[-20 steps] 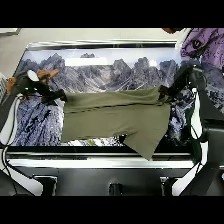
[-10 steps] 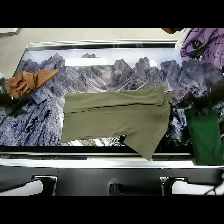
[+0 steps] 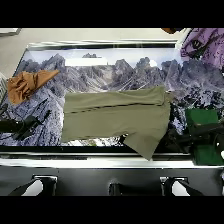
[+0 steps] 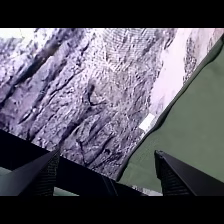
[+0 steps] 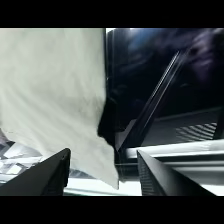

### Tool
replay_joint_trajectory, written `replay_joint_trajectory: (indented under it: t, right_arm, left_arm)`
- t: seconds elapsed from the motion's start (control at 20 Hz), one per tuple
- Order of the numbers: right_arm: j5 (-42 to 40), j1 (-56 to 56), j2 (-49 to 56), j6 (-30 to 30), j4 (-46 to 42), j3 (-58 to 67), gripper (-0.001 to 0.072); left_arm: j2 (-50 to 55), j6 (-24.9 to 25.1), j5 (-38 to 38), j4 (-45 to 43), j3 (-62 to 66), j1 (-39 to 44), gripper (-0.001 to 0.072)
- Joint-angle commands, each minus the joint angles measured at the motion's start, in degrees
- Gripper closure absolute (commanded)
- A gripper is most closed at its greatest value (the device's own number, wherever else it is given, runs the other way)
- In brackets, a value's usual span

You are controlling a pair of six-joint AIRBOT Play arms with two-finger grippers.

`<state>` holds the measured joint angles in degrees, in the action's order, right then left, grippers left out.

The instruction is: Fold the clothes and pants, and hang the long-sleeved shirts on hangers.

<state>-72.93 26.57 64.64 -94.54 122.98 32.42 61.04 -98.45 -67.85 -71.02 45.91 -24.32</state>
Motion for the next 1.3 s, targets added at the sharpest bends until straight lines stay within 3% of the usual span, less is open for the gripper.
replay_joint_trajectory:
  t: [0.0, 0.1, 0.2, 0.25, 0.3, 0.5, 1.05, 1.15, 1.25]
  right_arm:
    - [8.7, -5.8, -1.0, 1.3, 3.0, -4.5, 0.0228]
    - [13.9, -9.8, -0.9, 3.6, 3.4, -4.5, 0.0262]
    - [16.7, -11.6, -0.9, 3.8, 3.4, -4.5, 0.0464]
    - [17.1, -11.5, -1.0, 3.5, 3.4, -4.5, 0.0661]
    - [17.0, -11.5, -1.0, 3.5, 3.0, -4.5, 0.0685]
    - [14.7, -11.5, -2.6, 3.5, 3.0, -4.5, 0.0685]
    - [9.9, -11.5, -9.7, 4.0, 3.0, -4.5, 0.0685]
    - [9.8, -11.5, -10.8, 4.1, 3.0, -4.5, 0.0685]
    - [9.7, -11.5, -11.9, 5.4, 3.0, -4.5, 0.0685]
  left_arm:
    - [-0.7, 0.0, 0.4, 0.1, -1.2, -0.1, 0.0031]
    - [-0.7, 0.0, -0.6, 0.3, -1.2, -0.1, 0.0031]
    - [-0.7, 0.1, -2.9, 1.3, -1.7, -0.1, 0.0032]
    - [-0.7, 1.5, -2.8, 2.6, -2.4, -0.3, 0.0032]
    - [-0.5, 4.3, -2.4, 5.3, -3.7, -0.4, 0.0032]
    - [2.3, 10.9, -0.6, 12.9, -10.4, -0.1, 0.0033]
    - [7.5, 16.0, 4.3, 19.2, -13.7, 3.2, 0.0045]
    - [9.2, 16.0, 5.0, 19.5, -13.7, 4.9, 0.0115]
    - [10.7, 16.0, 6.0, 19.7, -13.7, 6.4, 0.0115]
